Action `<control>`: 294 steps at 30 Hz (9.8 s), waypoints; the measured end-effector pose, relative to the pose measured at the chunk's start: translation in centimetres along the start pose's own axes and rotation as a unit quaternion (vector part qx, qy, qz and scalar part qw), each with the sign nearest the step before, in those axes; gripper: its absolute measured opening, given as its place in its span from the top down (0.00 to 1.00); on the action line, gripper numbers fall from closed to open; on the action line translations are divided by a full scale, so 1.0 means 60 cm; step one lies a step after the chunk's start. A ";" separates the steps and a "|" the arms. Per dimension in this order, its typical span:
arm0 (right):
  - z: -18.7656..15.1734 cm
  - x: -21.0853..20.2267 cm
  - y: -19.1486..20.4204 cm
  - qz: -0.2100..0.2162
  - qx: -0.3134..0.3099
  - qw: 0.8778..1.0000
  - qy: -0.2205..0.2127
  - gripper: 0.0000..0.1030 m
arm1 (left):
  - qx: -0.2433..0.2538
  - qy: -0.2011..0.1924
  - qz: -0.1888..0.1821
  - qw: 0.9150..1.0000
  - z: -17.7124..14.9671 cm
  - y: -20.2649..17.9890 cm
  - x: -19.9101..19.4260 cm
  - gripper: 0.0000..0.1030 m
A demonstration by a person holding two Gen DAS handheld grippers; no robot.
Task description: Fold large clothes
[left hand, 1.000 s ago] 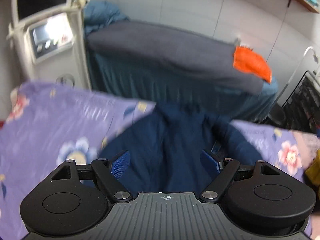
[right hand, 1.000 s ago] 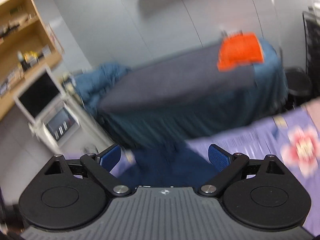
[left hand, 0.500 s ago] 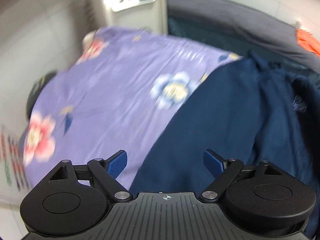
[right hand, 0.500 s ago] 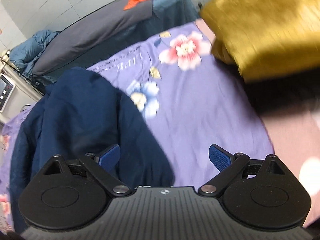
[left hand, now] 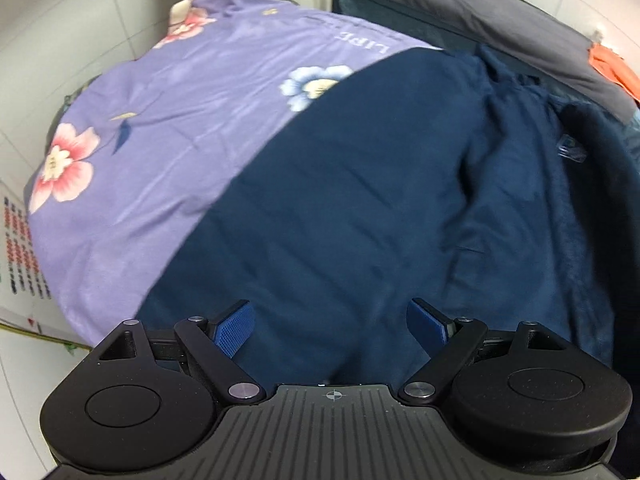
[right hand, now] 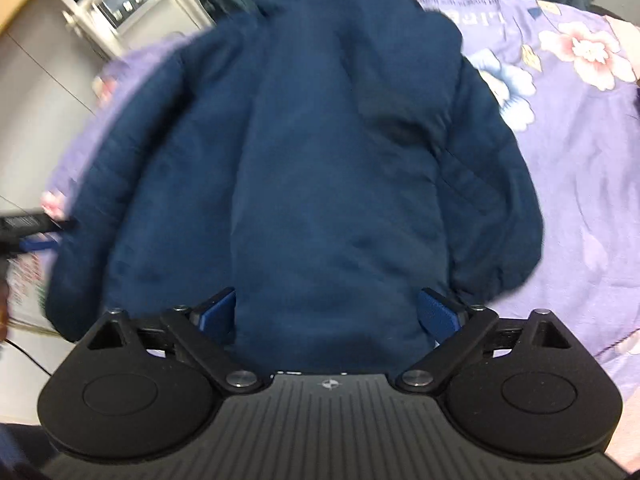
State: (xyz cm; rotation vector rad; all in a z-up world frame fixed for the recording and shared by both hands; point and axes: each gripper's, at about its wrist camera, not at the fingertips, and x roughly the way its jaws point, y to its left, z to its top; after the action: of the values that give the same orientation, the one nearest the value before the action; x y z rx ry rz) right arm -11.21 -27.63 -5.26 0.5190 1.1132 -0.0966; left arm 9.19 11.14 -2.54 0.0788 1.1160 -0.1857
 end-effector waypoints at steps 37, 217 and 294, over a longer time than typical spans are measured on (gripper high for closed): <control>0.292 -0.212 -0.281 -0.188 0.017 0.941 -0.280 0.03 | 0.028 -0.011 0.079 0.996 -0.034 -0.081 -0.007 0.00; -0.034 -0.045 -0.148 -0.100 0.032 0.994 -0.024 0.34 | 0.032 0.070 0.004 0.997 -0.077 -0.012 0.034 0.00; 0.491 -0.056 -0.641 -0.253 0.240 0.921 -0.174 0.80 | 0.278 0.054 -0.062 0.957 -0.023 -0.522 0.064 0.00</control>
State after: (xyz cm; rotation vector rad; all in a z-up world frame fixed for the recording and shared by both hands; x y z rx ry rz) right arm -0.91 -75.06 -5.86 0.6071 0.8444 -0.9025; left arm 3.73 -19.82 -5.65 0.5268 1.1501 -0.6127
